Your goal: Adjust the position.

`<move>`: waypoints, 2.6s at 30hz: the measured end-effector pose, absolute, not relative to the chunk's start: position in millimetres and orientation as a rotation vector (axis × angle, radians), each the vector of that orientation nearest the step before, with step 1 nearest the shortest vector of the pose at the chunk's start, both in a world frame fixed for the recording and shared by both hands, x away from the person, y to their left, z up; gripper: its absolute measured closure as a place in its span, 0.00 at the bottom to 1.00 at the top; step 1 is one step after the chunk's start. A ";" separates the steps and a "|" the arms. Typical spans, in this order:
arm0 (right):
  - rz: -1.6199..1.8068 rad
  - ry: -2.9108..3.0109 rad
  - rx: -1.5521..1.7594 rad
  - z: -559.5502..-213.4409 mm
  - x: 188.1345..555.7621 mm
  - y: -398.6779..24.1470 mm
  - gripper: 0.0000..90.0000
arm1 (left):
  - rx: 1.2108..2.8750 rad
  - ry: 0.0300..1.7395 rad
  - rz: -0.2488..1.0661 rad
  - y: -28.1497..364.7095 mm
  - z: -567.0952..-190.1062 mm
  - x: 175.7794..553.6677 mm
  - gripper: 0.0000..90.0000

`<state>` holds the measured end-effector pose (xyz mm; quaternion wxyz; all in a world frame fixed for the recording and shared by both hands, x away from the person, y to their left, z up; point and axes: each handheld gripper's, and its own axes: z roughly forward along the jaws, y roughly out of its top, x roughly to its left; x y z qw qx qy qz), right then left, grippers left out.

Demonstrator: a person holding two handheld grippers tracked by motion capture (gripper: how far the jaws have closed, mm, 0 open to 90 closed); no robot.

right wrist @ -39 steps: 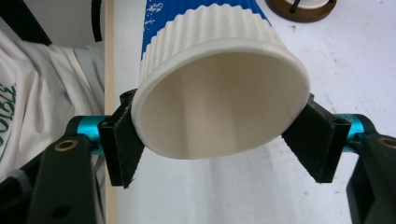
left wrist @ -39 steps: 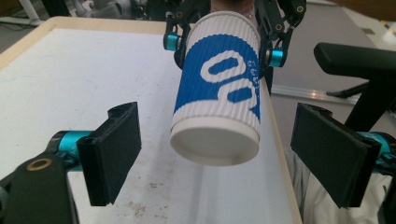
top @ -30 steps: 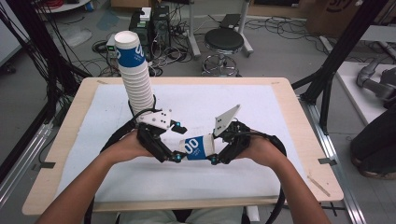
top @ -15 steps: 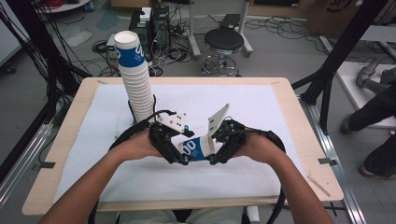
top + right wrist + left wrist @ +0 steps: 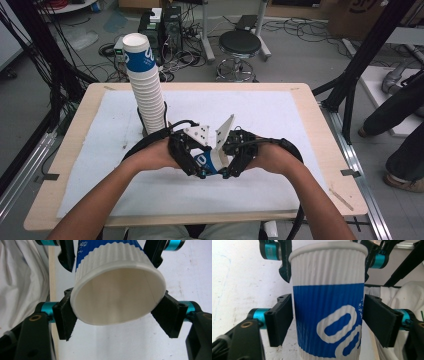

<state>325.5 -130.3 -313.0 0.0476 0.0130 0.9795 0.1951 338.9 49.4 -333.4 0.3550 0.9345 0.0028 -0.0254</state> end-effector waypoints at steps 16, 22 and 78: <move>0.801 2.959 0.086 -314.4 327.9 -143.4 0.26 | 2.280 0.027 -0.095 63.4 -343.3 341.8 0.32; 1.092 2.897 0.171 -309.7 329.0 -163.4 0.24 | 2.176 0.041 -0.076 73.0 -347.5 341.3 0.32; 1.461 2.263 0.805 -371.8 303.6 -296.4 0.24 | 1.503 0.278 0.183 114.5 -392.9 360.1 0.32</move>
